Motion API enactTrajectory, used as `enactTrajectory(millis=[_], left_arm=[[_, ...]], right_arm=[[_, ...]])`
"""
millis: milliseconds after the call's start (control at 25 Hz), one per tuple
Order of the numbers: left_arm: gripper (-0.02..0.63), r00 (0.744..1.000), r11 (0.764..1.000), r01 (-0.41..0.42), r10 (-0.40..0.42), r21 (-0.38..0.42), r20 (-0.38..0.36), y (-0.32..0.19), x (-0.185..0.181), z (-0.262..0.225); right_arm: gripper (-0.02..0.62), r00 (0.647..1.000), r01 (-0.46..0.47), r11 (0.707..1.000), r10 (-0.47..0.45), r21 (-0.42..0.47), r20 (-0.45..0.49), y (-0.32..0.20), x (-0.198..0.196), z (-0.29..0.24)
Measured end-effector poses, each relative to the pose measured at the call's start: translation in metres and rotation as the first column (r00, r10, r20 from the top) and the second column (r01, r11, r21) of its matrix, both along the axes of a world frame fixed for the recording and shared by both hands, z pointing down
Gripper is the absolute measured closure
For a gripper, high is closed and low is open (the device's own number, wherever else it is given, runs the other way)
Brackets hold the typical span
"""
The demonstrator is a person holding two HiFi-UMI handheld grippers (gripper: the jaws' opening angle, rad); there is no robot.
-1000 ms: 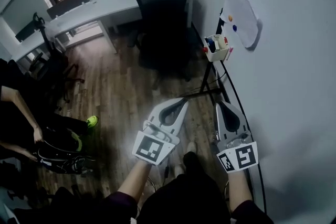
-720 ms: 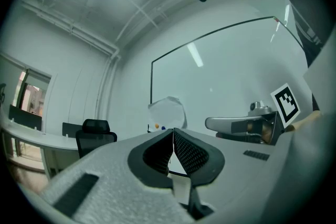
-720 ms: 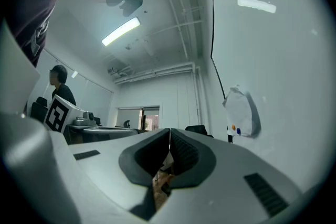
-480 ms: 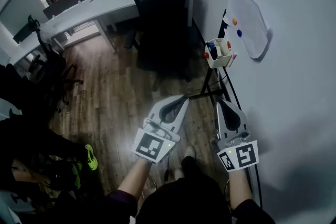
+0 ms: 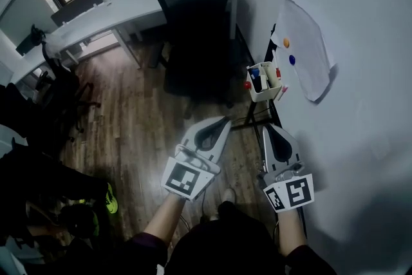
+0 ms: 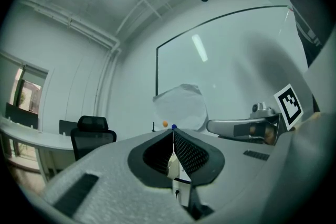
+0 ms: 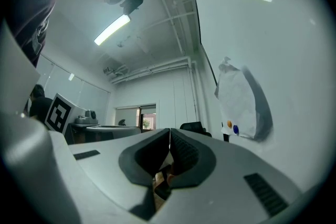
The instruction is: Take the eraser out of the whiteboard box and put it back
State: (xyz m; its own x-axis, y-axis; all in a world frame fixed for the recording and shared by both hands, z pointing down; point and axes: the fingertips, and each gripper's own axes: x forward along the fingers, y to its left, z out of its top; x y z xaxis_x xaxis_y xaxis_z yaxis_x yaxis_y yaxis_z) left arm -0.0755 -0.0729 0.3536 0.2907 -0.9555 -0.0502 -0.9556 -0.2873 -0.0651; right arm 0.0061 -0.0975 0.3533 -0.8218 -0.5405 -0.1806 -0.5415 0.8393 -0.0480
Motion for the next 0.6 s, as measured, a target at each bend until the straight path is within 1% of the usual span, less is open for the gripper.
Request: enactTrajectory(millis=[280,600], left_arm=[[0.6,0.999,0.999,0.036,-0.035,-0.006,0.015,-0.027,-0.003,0.0],[0.6,0.998,0.998,0.058,-0.058,-0.019,0.023,-0.046,-0.017,0.002]], right_arm=[[0.592,1.0,0.018,1.0,-0.018,-0.014,0.019,-0.03,-0.003,0.004],[0.592,0.999,0.029,0.999,-0.028,-0.033,0.028,-0.051,-0.014,0.009]])
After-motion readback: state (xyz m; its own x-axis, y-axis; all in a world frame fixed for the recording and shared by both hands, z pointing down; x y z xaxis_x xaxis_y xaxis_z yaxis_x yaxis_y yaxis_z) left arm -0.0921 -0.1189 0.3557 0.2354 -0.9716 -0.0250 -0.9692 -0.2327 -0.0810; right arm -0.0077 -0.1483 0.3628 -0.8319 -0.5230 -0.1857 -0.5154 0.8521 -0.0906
